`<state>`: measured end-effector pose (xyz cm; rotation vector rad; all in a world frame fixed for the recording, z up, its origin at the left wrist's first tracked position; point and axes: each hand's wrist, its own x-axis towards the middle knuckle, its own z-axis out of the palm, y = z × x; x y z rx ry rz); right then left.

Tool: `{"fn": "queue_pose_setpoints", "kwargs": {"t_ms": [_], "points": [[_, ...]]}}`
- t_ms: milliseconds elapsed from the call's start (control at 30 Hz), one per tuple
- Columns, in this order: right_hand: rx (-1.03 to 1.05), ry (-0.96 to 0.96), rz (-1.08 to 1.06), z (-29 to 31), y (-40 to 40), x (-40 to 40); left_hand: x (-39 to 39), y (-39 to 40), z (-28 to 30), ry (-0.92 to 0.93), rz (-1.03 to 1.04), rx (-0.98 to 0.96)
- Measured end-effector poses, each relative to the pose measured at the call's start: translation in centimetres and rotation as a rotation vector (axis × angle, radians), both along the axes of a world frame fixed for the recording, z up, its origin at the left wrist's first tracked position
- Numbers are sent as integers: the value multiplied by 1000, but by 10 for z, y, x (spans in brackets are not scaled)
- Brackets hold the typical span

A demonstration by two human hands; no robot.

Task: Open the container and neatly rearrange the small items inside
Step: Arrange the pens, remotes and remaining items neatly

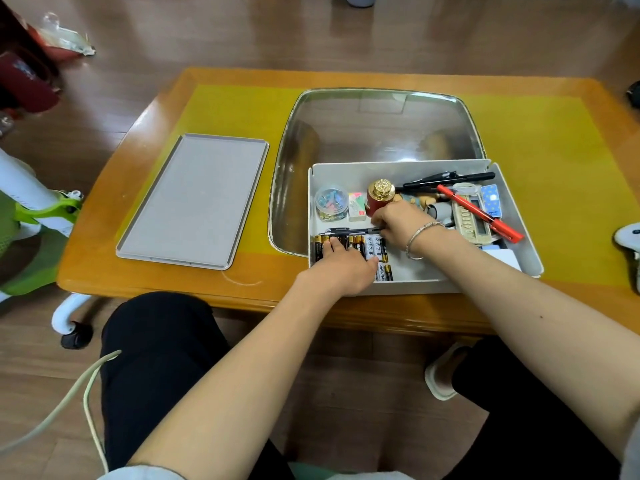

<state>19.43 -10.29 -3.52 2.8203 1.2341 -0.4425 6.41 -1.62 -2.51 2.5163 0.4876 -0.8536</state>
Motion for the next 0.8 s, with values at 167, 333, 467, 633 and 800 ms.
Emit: {"fn": "queue_pose_setpoints", "kwargs": {"t_ms": [167,333,467,633,800], "points": [[-16,-34,-12,-2,-3,2,-1,1,2,-43,3,7],[16,-18,6,-4,-3,2,-3,-1,2,-74,34,13],[20,-19,-4,-6,-4,1,-2,-2,2,-113,9,21],[27,-19,-6,-5,-6,1,9,5,0,-140,-60,60],[11,-26,-10,-4,-6,-1,17,10,-6,-126,-32,110]]}}
